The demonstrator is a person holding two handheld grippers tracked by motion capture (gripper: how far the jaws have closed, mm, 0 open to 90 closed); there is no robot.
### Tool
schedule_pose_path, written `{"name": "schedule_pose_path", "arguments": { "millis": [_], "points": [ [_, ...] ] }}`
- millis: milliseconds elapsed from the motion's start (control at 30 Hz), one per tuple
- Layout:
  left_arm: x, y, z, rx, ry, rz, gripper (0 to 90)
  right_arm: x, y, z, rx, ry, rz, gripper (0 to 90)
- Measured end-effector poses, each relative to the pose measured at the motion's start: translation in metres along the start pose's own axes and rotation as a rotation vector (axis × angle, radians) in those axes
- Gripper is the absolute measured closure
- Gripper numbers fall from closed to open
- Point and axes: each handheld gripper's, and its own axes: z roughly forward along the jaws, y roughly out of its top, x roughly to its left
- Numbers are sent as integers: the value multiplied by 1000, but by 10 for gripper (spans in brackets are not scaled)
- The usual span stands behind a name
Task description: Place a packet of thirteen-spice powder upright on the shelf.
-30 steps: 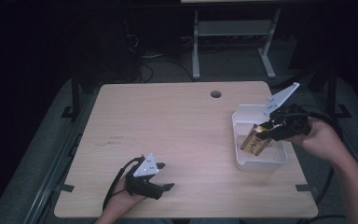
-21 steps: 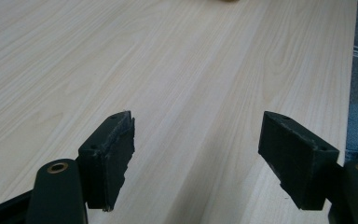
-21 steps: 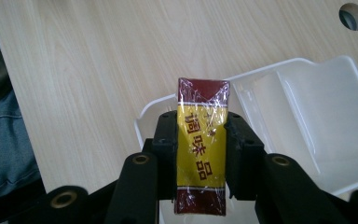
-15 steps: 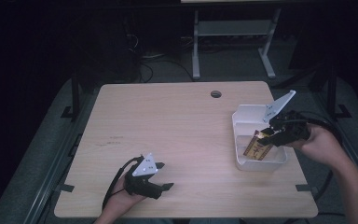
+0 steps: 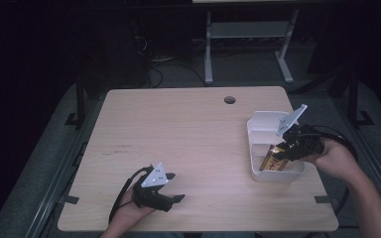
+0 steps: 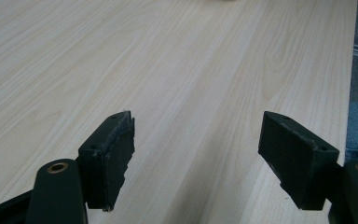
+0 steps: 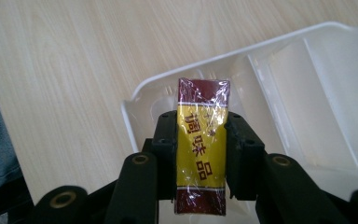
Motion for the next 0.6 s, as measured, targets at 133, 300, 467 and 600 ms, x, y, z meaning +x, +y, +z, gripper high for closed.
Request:
{"name": "schedule_pose_path", "arguments": {
  "millis": [133,300,467,600],
  "points": [
    [-1,0,-1,-4,-2,0,261,-2,-3,6,15,-2,6,682],
    [-1,0,0,-3,-2,1,261,-3,-9,11,-2,2,28,676],
    [-2,0,0,-3,-1,2,261,-3,-12,9,-10,-2,36,661],
    [-2,0,0,0,1,4,261,-3,-18,6,-20,-8,61,603]
  ]
}}
